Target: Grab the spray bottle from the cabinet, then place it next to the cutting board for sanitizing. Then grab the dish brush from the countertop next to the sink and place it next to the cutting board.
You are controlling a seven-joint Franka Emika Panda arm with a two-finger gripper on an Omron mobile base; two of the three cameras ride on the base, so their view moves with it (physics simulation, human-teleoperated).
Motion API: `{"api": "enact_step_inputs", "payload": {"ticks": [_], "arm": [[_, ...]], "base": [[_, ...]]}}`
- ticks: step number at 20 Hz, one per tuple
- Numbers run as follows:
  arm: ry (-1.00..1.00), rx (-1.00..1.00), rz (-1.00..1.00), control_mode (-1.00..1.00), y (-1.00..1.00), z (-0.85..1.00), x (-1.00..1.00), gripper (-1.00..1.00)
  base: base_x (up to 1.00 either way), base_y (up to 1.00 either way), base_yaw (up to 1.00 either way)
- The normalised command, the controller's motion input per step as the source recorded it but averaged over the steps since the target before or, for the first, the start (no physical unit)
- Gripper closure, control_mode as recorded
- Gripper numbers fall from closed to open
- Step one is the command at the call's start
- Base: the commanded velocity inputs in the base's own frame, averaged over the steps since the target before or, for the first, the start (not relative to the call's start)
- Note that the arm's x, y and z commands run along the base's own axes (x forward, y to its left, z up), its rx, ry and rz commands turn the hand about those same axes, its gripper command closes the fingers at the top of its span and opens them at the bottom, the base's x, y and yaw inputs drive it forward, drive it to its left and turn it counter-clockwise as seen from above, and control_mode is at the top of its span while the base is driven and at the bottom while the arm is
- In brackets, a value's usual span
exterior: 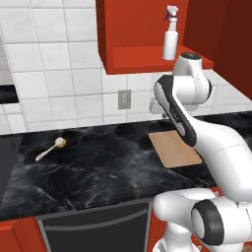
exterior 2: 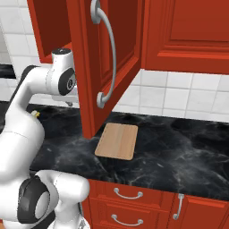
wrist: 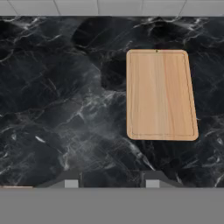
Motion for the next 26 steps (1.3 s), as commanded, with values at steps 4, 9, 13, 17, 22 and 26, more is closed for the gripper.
{"api": "enact_step_inputs", "payload": {"ticks": [4,9,13,17,22,26], "arm": [[-0.04,0.0,0.0,-1.0,0.0,0.0,-0.23,-1.0],[-0.14,0.0,-0.06,-1.0,0.0,0.07,-0.39,-1.0],[-0.2,0.0,-0.02,-1.0,0.0,0.42,-0.3,-1.0],[-0.21,0.0,0.0,-1.0,0.0,0.56,-0.23,-1.0],[-0.32,0.0,0.0,-1.0,0.0,0.59,-0.22,-1.0],[-0.44,0.0,0.0,-1.0,0.0,0.71,-0.2,-1.0]], "base": [[0.0,0.0,0.0],[0.0,0.0,0.0],[0.0,0.0,0.0],[0.0,0.0,0.0],[0.0,0.0,0.0],[0.0,0.0,0.0]]}}
